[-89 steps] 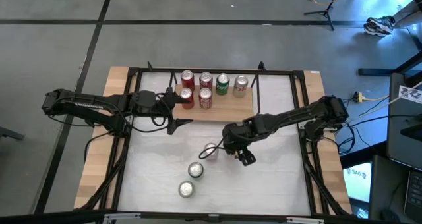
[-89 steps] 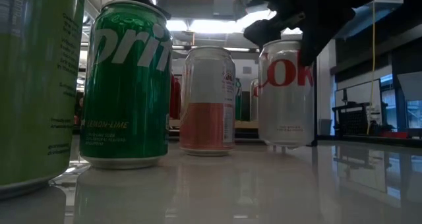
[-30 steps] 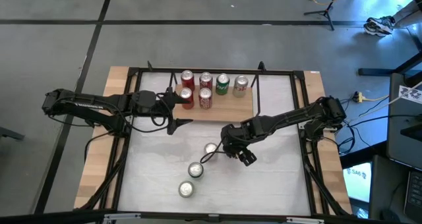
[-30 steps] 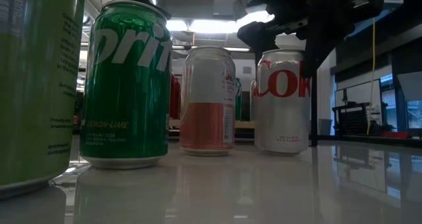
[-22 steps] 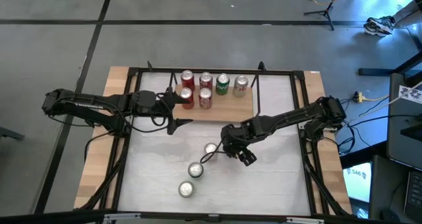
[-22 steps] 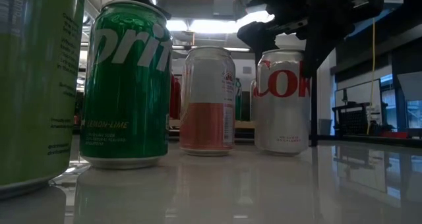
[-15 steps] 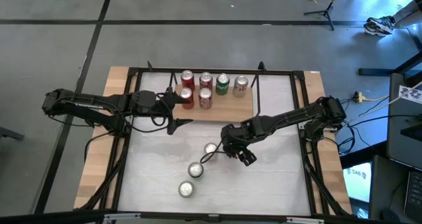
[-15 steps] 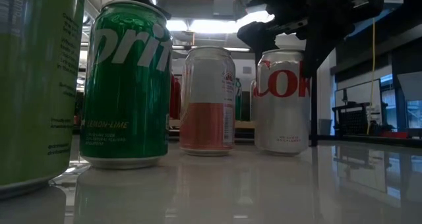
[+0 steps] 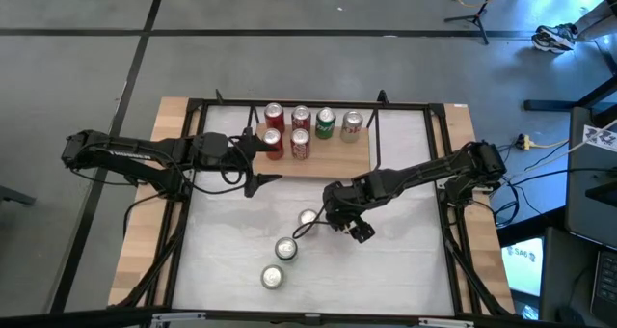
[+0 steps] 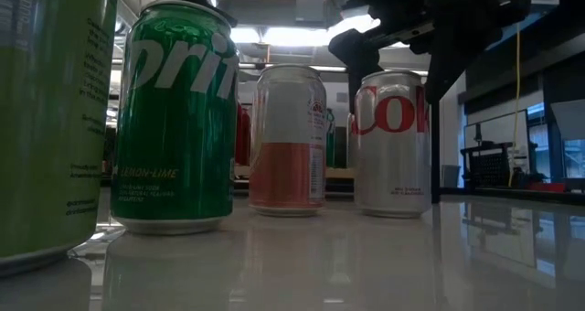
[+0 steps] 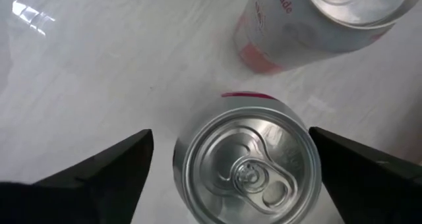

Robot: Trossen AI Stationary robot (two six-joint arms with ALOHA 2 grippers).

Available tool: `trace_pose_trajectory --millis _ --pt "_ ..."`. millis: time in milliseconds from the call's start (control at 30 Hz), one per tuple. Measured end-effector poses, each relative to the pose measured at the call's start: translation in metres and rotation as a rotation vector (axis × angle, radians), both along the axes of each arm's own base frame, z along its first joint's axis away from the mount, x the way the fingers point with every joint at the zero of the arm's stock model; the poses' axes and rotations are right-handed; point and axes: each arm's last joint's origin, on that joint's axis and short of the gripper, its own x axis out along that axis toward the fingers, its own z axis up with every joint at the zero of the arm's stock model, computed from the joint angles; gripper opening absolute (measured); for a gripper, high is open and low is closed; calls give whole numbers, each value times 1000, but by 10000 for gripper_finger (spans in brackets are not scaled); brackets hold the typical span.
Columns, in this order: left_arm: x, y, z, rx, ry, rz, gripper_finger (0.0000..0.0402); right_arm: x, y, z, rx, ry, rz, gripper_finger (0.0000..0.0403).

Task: Place canned beverage on shelf
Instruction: Put the silver soda can on the shelf aligned with the other silver soda can

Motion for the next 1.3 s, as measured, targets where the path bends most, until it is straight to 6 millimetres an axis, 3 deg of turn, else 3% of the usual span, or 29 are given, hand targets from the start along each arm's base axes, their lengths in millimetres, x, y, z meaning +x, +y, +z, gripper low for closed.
trace_pose_trajectory --millis 400,900,1300 --pt "0 0 0 0 0 0 379 0 0 2 -2 8 -2 376" --pt "0 0 0 0 0 0 379 0 2 36 54 41 7 376" --pt "0 0 0 0 0 0 379 1 2 56 87 54 -128 376"
